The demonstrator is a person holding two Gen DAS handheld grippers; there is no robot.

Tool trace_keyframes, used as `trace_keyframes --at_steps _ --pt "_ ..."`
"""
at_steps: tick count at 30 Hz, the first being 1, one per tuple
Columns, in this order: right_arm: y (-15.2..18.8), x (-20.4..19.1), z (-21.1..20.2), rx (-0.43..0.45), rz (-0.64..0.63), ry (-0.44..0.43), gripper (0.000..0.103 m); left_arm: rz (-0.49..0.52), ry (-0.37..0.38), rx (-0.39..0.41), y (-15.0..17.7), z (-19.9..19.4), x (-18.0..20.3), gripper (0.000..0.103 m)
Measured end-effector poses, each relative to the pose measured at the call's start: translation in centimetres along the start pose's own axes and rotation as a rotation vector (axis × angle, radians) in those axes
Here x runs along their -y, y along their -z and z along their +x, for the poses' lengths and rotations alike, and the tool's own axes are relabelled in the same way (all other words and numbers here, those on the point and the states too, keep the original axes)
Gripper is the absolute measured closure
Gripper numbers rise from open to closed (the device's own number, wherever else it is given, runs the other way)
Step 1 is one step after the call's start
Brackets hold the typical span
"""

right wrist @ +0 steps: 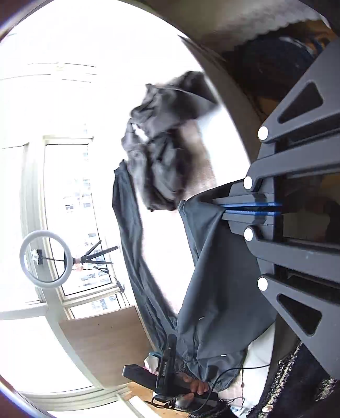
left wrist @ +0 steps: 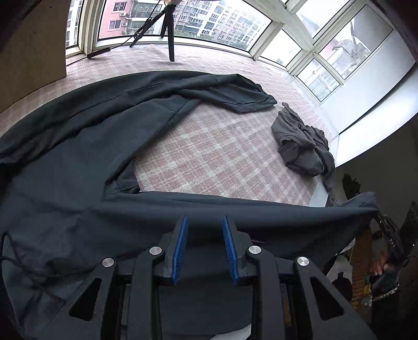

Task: Fold clothes

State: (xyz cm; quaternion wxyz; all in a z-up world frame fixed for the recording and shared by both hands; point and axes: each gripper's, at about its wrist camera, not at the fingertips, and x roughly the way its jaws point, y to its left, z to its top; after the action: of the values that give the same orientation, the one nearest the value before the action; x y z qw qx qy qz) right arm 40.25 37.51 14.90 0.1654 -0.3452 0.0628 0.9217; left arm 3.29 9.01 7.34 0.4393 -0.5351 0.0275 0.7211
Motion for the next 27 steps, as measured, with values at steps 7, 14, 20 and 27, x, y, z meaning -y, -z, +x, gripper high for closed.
trace_keyframes --at_steps 7,14,20,27 --pt "-18.2 -6.1 8.4 -0.018 -0.394 0.19 0.093 -0.116 -0.023 0.144 2.4 -5.6 -4.2 0.078" --pt "-18.4 0.6 15.3 -0.239 -0.11 0.085 0.076 -0.255 -0.159 0.269 7.1 -12.5 -10.5 0.078" --pt "-15.2 8.1 14.3 -0.171 0.175 0.101 0.071 -0.345 -0.295 0.351 9.0 -17.1 -14.4 0.078" --pt "-8.6 13.1 20.9 -0.343 0.311 0.044 0.068 -0.351 -0.372 0.441 6.2 -19.3 -13.4 0.078"
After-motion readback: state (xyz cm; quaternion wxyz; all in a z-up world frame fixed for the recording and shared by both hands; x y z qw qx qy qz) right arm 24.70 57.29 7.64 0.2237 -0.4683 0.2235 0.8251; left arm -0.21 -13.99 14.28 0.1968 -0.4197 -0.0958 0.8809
